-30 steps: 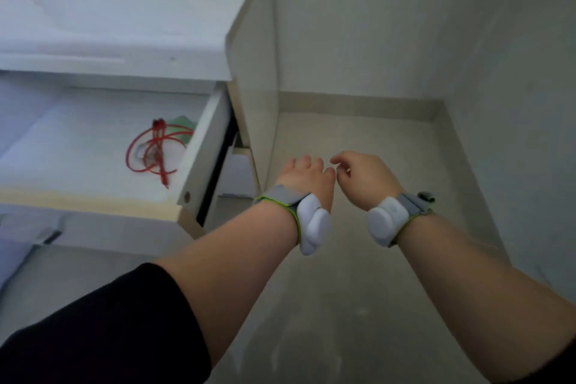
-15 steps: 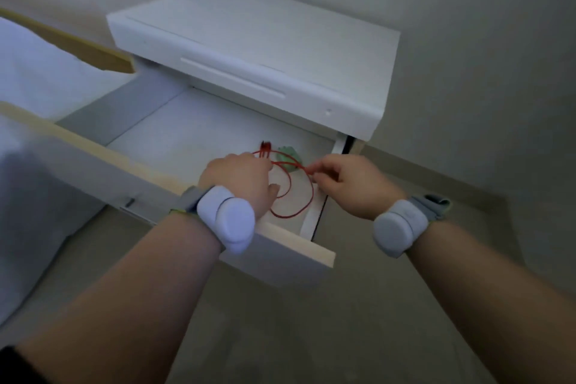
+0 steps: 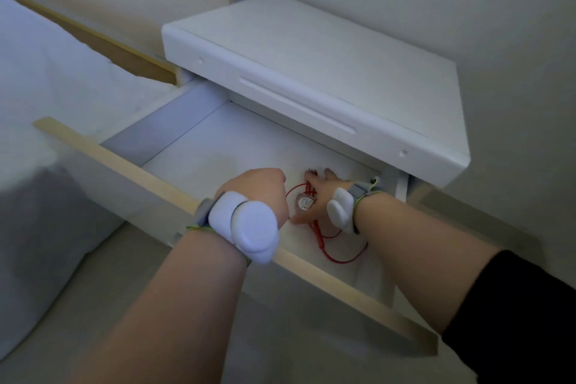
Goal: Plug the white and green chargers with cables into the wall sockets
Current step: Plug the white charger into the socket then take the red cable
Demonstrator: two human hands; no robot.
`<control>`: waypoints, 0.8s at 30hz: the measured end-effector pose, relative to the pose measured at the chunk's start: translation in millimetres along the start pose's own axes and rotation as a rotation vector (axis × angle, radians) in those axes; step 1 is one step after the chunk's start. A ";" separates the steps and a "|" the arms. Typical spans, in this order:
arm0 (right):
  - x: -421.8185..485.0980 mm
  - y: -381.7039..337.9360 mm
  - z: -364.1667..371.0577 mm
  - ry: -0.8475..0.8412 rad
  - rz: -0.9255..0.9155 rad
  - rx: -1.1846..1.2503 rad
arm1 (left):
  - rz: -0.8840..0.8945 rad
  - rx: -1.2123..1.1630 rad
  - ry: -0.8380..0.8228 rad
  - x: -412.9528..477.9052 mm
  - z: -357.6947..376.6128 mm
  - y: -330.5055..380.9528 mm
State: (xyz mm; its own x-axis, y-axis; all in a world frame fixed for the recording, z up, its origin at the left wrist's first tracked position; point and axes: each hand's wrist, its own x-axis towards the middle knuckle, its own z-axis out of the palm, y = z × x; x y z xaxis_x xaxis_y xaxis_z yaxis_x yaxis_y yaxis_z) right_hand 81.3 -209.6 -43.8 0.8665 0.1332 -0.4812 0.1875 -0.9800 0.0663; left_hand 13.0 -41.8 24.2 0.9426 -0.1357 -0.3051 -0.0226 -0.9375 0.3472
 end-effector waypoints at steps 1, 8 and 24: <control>1.2 -5.1 5.9 0.033 -0.024 -0.044 | 0.005 -0.009 -0.004 1.0 -0.3 -0.6; -5.1 -17.6 3.0 0.167 -0.088 -0.019 | 0.037 -0.002 -0.048 -0.4 -1.9 3.4; -111.2 -23.7 -57.4 0.338 -0.445 1.195 | -0.073 -1.292 0.016 -38.5 -18.0 56.2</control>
State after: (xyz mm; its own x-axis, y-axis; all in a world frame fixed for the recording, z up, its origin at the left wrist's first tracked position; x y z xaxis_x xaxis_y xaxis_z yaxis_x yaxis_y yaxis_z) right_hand 7.1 -192.7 58.3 0.9421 0.3352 -0.0085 0.1146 -0.3455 -0.9314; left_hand -18.5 -83.5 71.3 0.9323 -0.0851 -0.3516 0.3562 0.0454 0.9333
